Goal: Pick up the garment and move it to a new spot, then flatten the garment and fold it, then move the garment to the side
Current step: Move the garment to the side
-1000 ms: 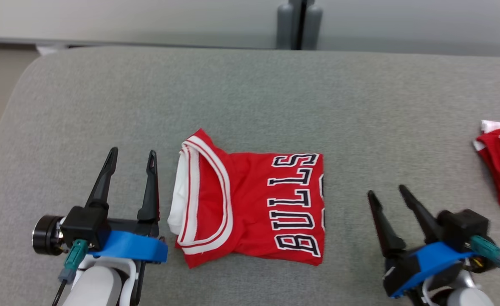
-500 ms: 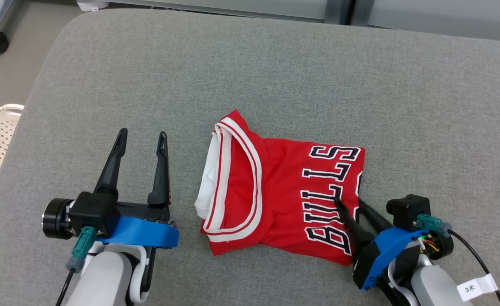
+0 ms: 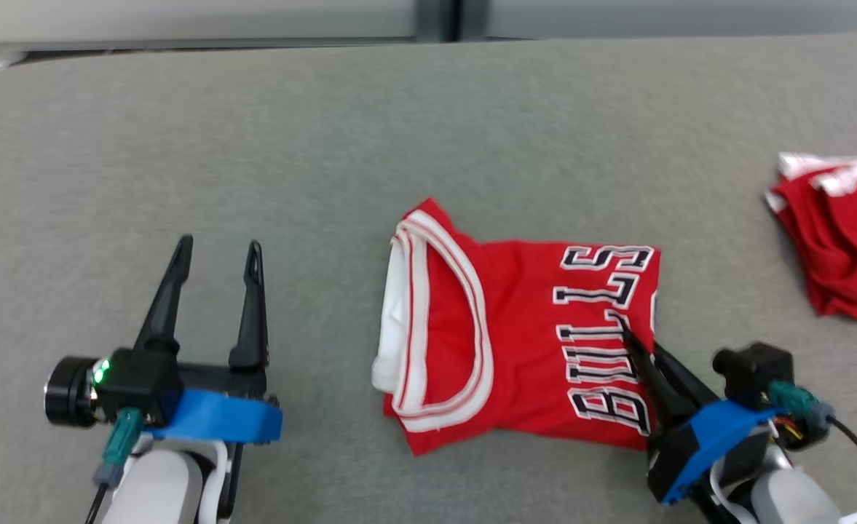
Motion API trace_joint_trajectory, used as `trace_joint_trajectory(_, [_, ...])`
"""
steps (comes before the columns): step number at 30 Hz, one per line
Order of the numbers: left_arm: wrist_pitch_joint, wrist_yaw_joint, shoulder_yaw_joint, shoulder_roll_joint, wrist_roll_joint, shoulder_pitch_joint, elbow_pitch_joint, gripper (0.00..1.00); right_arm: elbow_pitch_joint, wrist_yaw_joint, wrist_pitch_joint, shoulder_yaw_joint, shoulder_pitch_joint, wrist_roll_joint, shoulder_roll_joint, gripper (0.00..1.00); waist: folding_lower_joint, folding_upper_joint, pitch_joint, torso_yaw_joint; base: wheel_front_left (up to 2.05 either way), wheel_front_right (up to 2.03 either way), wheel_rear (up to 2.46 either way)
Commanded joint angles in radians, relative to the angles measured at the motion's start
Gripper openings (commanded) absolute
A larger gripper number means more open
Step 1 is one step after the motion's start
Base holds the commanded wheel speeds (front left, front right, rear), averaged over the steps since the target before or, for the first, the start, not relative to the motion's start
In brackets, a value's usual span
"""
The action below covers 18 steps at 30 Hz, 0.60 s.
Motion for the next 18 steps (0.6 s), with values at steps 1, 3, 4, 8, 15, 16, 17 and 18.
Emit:
trace_joint_trajectory(1, [-0.004, -0.002, 0.002, 0.01, 0.007, 0.007, -0.01, 1.0, -0.012, 0.0, -0.001, -0.015, 0.016, -0.002, -0.017, 0.0, -0.0001, -0.0002, -0.036, -0.076, 0.0, 0.0, 0.0])
trace_joint_trajectory(3, [-0.004, -0.004, -0.001, 0.015, 0.01, 0.009, -0.015, 1.0, -0.016, -0.001, -0.006, -0.035, 0.017, 0.002, -0.031, 0.0, -0.0001, -0.0002, -0.034, -0.121, 0.0, 0.0, 0.0])
trace_joint_trajectory(4, [-0.004, -0.006, -0.003, 0.019, 0.012, 0.008, -0.018, 1.0, -0.015, -0.001, -0.006, -0.043, 0.018, 0.006, -0.037, 0.0, -0.0001, -0.0002, -0.031, -0.142, 0.0, 0.0, 0.0])
trace_joint_trajectory(8, [0.011, -0.008, -0.008, 0.033, 0.02, -0.004, -0.039, 1.0, -0.011, 0.0, -0.019, -0.061, -0.006, 0.016, -0.056, 0.0, -0.0001, -0.0002, -0.014, -0.214, 0.0, 0.0, 0.0])
trace_joint_trajectory(15, [0.049, -0.018, -0.023, 0.06, 0.034, -0.04, -0.082, 1.0, 0.012, 0.0, -0.049, -0.042, -0.097, 0.036, -0.067, 0.0, -0.0001, -0.0002, 0.043, -0.28, 0.0, 0.0, 0.0])
trace_joint_trajectory(16, [0.052, -0.02, -0.025, 0.064, 0.039, -0.048, -0.088, 1.0, 0.017, 0.0, -0.056, -0.04, -0.118, 0.036, -0.071, 0.0, -0.0001, -0.0002, 0.052, -0.281, 0.0, 0.0, 0.0])
trace_joint_trajectory(17, [0.057, -0.022, -0.028, 0.067, 0.039, -0.055, -0.094, 1.0, 0.026, 0.0, -0.06, -0.039, -0.142, 0.034, -0.077, 0.0, -0.0001, -0.0002, 0.063, -0.282, 0.0, 0.0, 0.0])
trace_joint_trajectory(18, [0.06, -0.023, -0.029, 0.069, 0.039, -0.061, -0.099, 1.0, 0.033, 0.0, -0.068, -0.036, -0.166, 0.034, -0.081, 0.0, -0.0001, -0.0002, 0.072, -0.282, 0.0, 0.0, 0.0])
